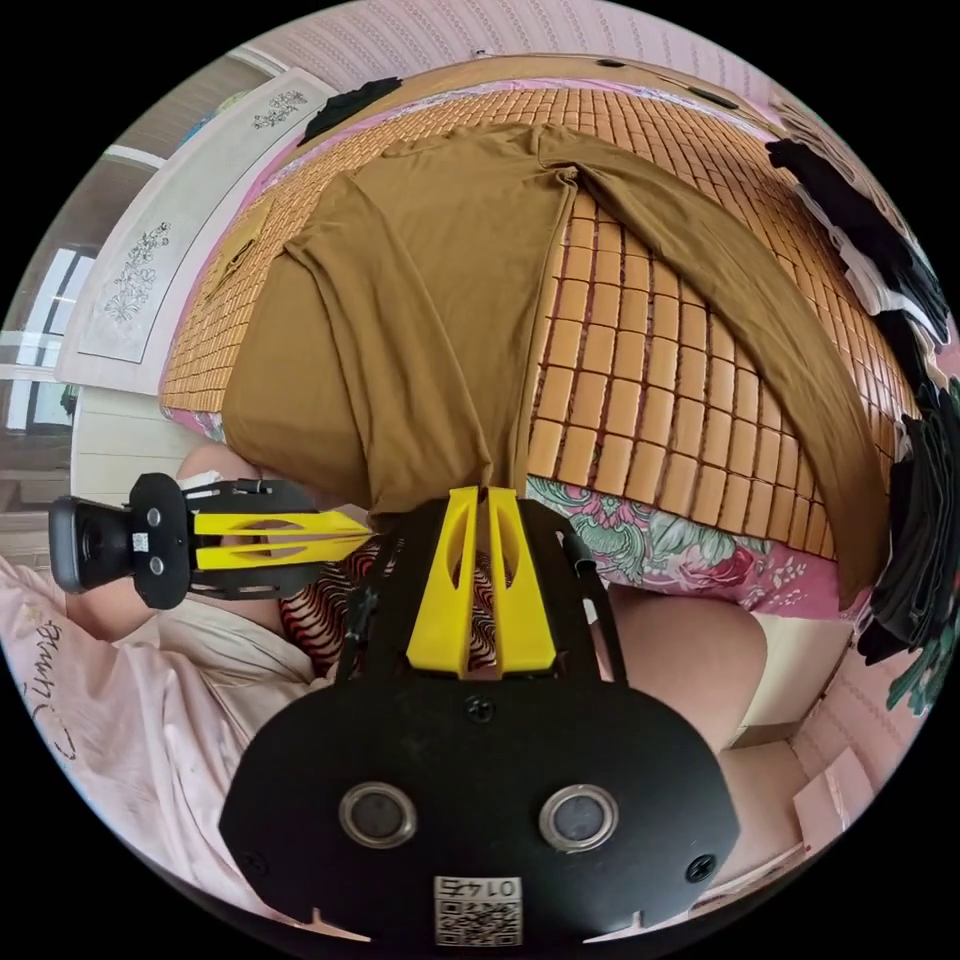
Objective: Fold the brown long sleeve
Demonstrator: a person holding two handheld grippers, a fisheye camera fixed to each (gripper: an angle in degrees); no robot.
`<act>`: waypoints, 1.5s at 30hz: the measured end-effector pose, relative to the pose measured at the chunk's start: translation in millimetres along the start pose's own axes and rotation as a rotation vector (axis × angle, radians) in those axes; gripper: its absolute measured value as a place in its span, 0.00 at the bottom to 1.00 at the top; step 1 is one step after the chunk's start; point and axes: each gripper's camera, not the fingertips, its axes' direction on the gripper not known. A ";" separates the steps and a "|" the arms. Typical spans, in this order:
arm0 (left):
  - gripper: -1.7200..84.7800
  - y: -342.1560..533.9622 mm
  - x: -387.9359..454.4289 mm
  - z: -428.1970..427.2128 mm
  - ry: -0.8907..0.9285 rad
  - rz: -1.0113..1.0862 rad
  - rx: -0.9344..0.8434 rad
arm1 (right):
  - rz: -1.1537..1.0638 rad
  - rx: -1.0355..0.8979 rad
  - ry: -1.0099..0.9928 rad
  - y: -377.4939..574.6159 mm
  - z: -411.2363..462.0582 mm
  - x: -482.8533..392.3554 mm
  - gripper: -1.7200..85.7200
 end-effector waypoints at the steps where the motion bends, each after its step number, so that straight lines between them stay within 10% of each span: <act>1: 0.02 2.3 -7.4 -6.2 0.026 -0.024 0.008 | 0.008 -0.030 0.050 -2.5 1.9 1.6 0.04; 14: 0.04 86.6 -229.0 -121.3 -0.543 -0.502 -0.013 | -0.506 0.227 -0.084 -201.7 -43.3 -89.4 0.08; 26: 0.04 83.3 -323.0 -95.5 -0.384 -0.498 -0.103 | -0.551 0.101 -0.030 -431.9 42.6 -179.9 0.08; 45: 0.01 91.7 -338.2 -146.6 -0.387 -0.764 0.067 | -0.572 0.177 0.017 -412.5 14.7 -154.8 0.12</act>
